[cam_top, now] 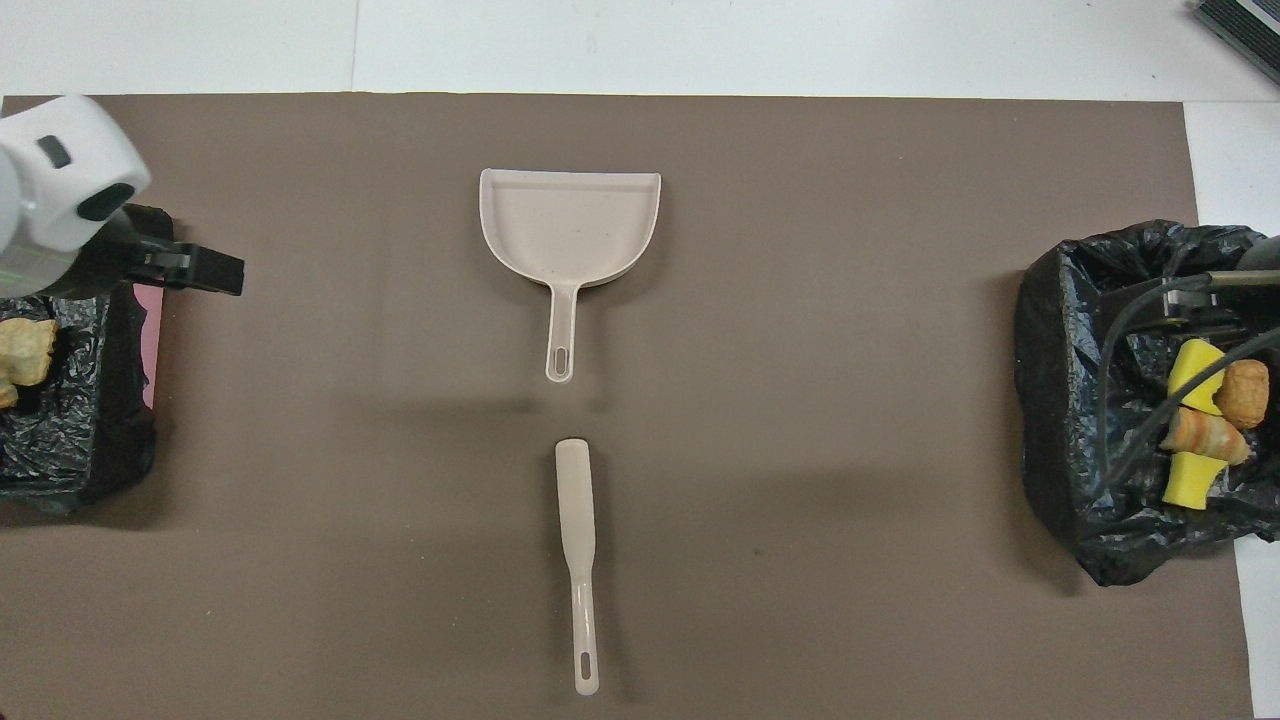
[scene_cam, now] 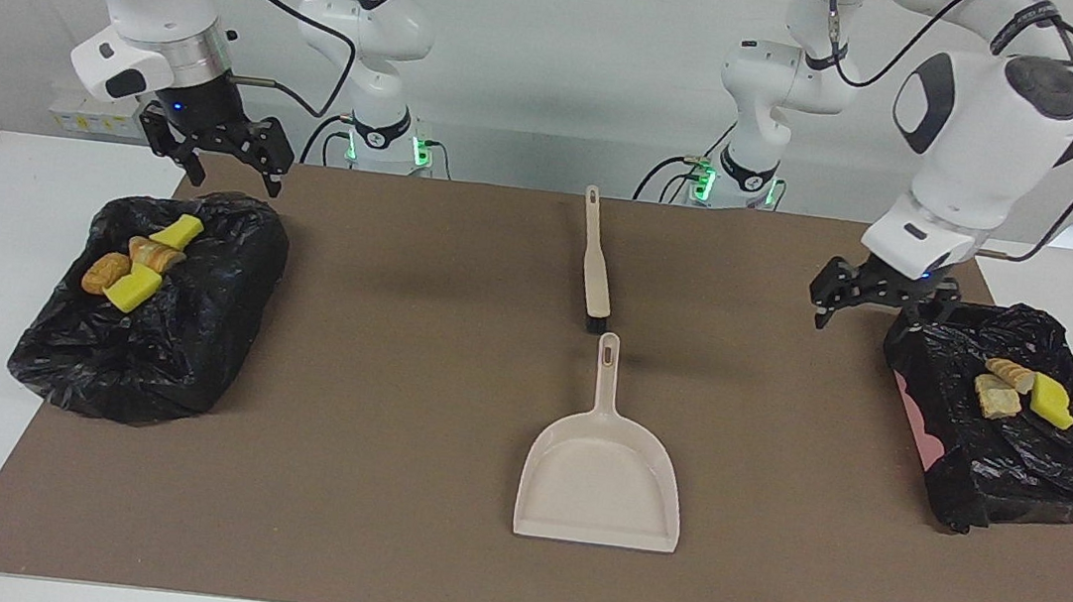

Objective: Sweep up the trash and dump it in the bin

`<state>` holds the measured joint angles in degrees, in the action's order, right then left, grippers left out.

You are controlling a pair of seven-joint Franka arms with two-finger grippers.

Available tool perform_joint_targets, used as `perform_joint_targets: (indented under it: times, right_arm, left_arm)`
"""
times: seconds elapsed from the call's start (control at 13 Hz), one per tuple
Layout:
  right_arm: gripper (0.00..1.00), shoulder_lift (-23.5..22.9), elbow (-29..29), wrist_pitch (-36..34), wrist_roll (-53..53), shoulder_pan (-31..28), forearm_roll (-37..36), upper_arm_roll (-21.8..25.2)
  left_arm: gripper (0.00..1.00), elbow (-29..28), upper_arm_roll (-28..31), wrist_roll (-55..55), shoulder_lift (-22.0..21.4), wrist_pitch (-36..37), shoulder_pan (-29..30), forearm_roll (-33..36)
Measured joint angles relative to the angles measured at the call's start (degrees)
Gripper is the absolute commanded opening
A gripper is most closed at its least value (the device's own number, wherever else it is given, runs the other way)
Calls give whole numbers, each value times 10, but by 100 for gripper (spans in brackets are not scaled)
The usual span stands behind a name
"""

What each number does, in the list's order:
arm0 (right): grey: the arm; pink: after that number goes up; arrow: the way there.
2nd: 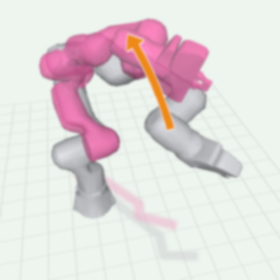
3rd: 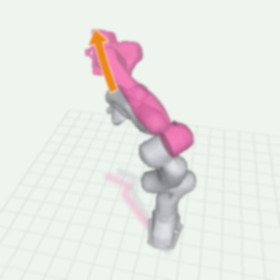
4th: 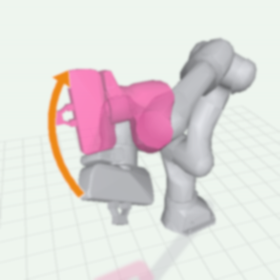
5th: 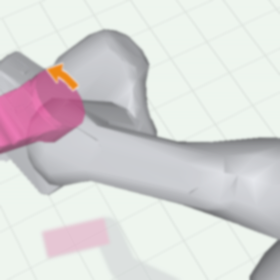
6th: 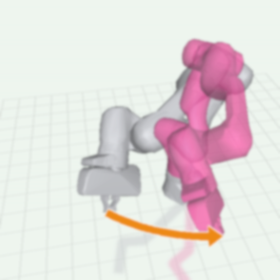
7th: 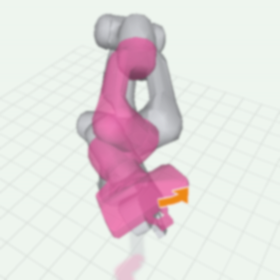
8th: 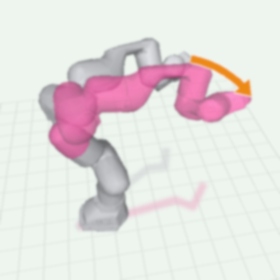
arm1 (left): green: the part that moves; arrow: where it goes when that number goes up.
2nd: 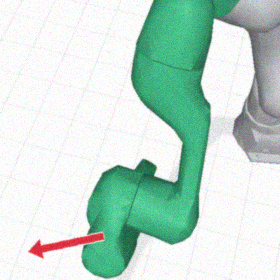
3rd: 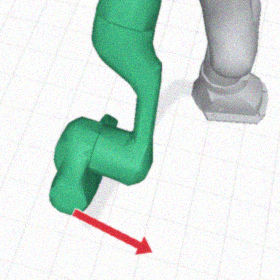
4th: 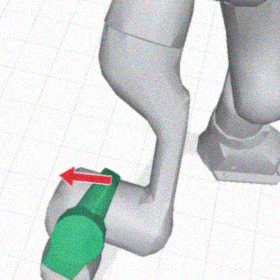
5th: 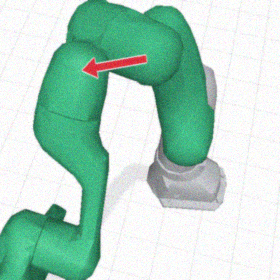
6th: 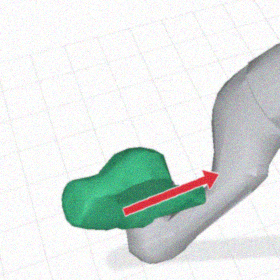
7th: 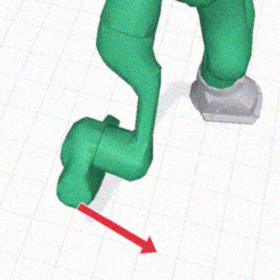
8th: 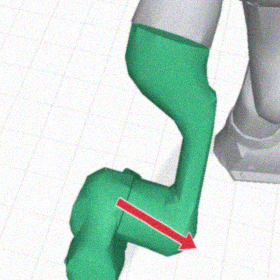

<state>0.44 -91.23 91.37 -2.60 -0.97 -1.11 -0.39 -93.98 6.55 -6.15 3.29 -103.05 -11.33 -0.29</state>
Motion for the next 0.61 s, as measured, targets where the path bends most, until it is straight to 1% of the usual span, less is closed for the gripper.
perform_joint_targets:
  times: [0.15, 0.38, 0.61]
  right_arm:
    - [100, 0, 0, 0, 0, 0, 0, 0]
    - [100, 0, 0, 0, 0, 0, 0, 0]
    - [100, 0, 0, 0, 0, 0, 0, 0]
  left_arm:
    - [100, 17, 1, -38, -18, 39, 28, 2]
    - [100, 76, 2, -50, -27, 130, 55, 4]
    - [100, 95, -2, -54, -29, 151, 60, 4]
